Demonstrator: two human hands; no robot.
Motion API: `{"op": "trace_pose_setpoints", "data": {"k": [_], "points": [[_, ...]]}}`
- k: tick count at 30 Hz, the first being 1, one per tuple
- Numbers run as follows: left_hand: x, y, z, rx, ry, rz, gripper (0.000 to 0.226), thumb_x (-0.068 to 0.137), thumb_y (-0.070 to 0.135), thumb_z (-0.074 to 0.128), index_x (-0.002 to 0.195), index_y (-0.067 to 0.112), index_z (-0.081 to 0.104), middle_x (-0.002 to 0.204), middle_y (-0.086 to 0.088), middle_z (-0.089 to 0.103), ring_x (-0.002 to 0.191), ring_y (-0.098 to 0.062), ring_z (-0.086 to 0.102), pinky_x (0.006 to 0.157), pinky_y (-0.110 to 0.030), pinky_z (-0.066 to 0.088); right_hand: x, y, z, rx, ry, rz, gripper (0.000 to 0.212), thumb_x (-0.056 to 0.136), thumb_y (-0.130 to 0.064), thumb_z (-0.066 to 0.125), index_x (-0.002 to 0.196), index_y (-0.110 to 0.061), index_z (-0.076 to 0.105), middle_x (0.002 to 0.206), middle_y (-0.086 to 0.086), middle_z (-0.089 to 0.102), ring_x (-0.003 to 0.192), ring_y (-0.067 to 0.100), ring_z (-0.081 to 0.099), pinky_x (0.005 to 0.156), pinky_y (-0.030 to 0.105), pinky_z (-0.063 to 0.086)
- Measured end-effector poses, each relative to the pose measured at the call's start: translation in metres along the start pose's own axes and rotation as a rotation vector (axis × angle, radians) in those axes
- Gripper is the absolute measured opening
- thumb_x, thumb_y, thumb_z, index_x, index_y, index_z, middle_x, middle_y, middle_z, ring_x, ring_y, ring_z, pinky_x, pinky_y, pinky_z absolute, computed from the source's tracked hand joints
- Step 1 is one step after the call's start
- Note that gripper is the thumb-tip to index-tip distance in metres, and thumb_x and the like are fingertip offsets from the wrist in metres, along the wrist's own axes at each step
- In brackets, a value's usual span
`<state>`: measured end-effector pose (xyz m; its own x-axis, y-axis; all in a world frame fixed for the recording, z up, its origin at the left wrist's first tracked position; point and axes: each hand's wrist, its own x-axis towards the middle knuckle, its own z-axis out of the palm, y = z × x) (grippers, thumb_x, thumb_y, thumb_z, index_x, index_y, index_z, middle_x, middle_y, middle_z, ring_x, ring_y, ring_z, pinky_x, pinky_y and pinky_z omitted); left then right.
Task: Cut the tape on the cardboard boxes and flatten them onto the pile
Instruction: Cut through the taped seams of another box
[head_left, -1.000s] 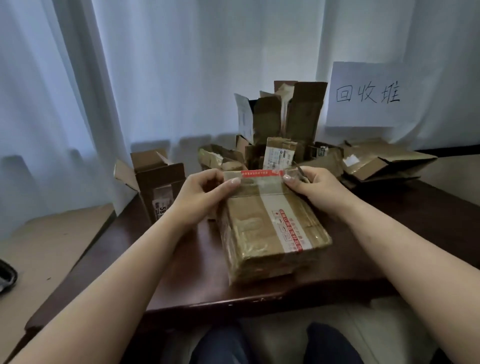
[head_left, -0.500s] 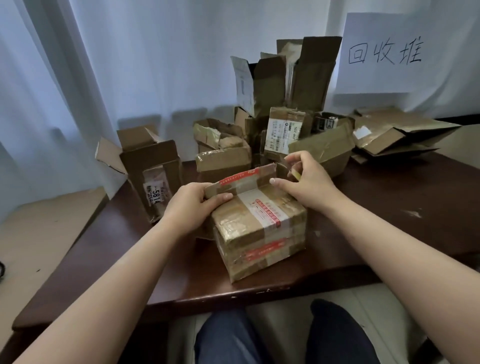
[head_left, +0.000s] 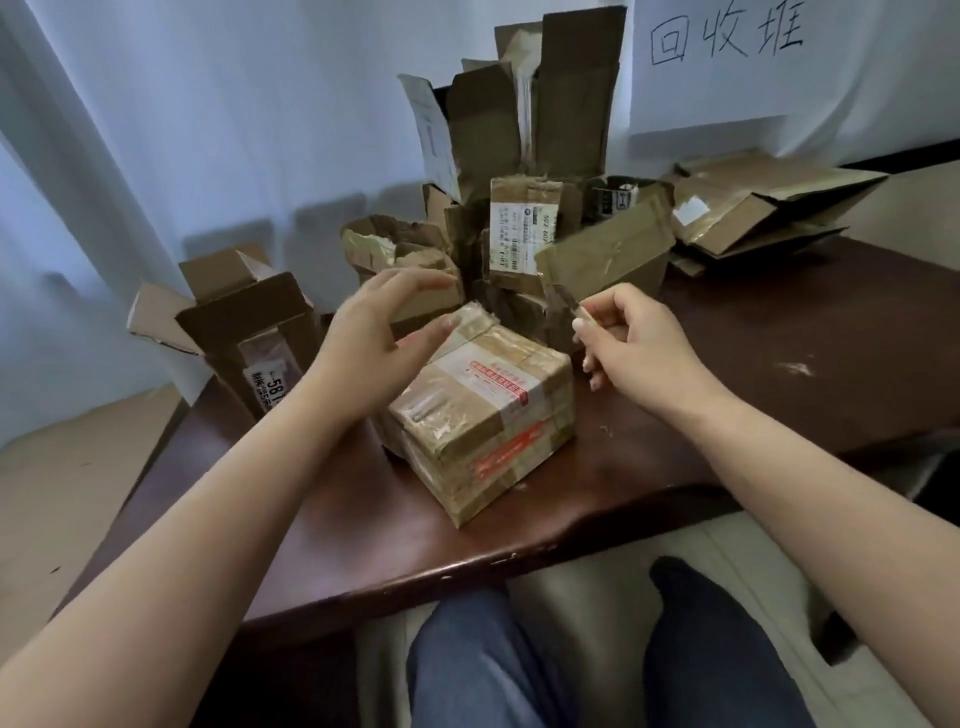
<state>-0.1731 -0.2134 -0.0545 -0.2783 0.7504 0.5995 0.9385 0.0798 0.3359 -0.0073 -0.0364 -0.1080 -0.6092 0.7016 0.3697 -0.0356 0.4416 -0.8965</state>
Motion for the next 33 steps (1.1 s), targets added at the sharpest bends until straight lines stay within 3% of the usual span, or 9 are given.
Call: {"op": "trace_pose_setpoints", "data": {"k": [4, 6, 10, 16, 22, 28, 33], "points": [[0.013, 0.01, 0.023, 0.01, -0.471, 0.074, 0.04, 0.096, 0.04, 0.054, 0.136, 0.034, 0.052, 0.146, 0.008, 0.044, 0.141, -0.01, 0.03, 0.117, -0.035, 0.023, -0.024, 0.003, -0.004, 0.06, 0.069, 0.073, 0.01, 0.097, -0.017, 0.052, 0.088, -0.018, 0.055, 0.07, 0.005, 0.064, 0.049, 0.018, 0.058, 0.046, 0.03, 0.051], [0.012, 0.01, 0.035, 0.031, -0.59, 0.025, 0.043, 0.097, 0.045, 0.046, 0.14, 0.041, 0.044, 0.154, 0.009, 0.033, 0.145, -0.01, 0.02, 0.119, -0.037, 0.015, -0.038, 0.01, -0.004, 0.02, 0.07, 0.113, 0.009, 0.097, -0.018, 0.052, 0.089, -0.017, 0.056, 0.064, 0.004, 0.066, 0.043, 0.019, 0.057, 0.04, 0.023, 0.044], [0.01, 0.012, 0.042, -0.012, -0.564, -0.076, 0.042, 0.099, 0.043, 0.042, 0.141, 0.042, 0.042, 0.155, 0.011, 0.03, 0.143, -0.006, 0.021, 0.112, -0.023, 0.014, -0.067, 0.023, -0.001, -0.036, 0.069, 0.185, 0.012, 0.098, -0.02, 0.05, 0.091, -0.014, 0.058, 0.059, 0.003, 0.067, 0.036, 0.014, 0.051, 0.041, 0.02, 0.038], [0.006, 0.024, 0.049, 0.003, -0.545, -0.178, 0.044, 0.099, 0.046, 0.041, 0.142, 0.041, 0.041, 0.156, 0.011, 0.028, 0.145, -0.008, 0.017, 0.106, -0.021, 0.011, -0.089, 0.024, 0.002, 0.023, 0.068, 0.318, 0.012, 0.097, -0.018, 0.051, 0.096, -0.011, 0.059, 0.063, 0.005, 0.067, 0.032, 0.005, 0.047, 0.038, 0.017, 0.037], [0.006, 0.034, 0.053, 0.034, -0.533, -0.231, 0.043, 0.1, 0.045, 0.039, 0.143, 0.042, 0.039, 0.157, 0.01, 0.026, 0.145, -0.009, 0.015, 0.106, -0.02, 0.008, -0.079, 0.021, 0.006, 0.076, 0.096, 0.359, 0.014, 0.098, -0.021, 0.05, 0.096, -0.011, 0.06, 0.064, 0.003, 0.067, 0.033, 0.002, 0.048, 0.046, 0.02, 0.041], [0.005, 0.039, 0.056, 0.074, -0.521, -0.268, 0.043, 0.1, 0.046, 0.038, 0.144, 0.042, 0.038, 0.158, 0.008, 0.024, 0.146, -0.012, 0.014, 0.107, -0.021, 0.008, -0.07, 0.023, 0.012, 0.104, 0.135, 0.388, 0.015, 0.098, -0.022, 0.05, 0.098, -0.011, 0.06, 0.067, 0.004, 0.067, 0.034, 0.001, 0.048, 0.044, 0.019, 0.041], [0.007, 0.045, 0.063, 0.062, -0.528, -0.325, 0.057, 0.092, 0.06, 0.041, 0.146, 0.042, 0.034, 0.16, 0.006, 0.018, 0.149, -0.017, 0.005, 0.118, -0.035, 0.005, -0.064, 0.025, 0.015, 0.113, 0.183, 0.37, 0.014, 0.097, -0.019, 0.051, 0.091, -0.01, 0.06, 0.068, 0.007, 0.065, 0.034, 0.0, 0.049, 0.037, 0.014, 0.038]]}}
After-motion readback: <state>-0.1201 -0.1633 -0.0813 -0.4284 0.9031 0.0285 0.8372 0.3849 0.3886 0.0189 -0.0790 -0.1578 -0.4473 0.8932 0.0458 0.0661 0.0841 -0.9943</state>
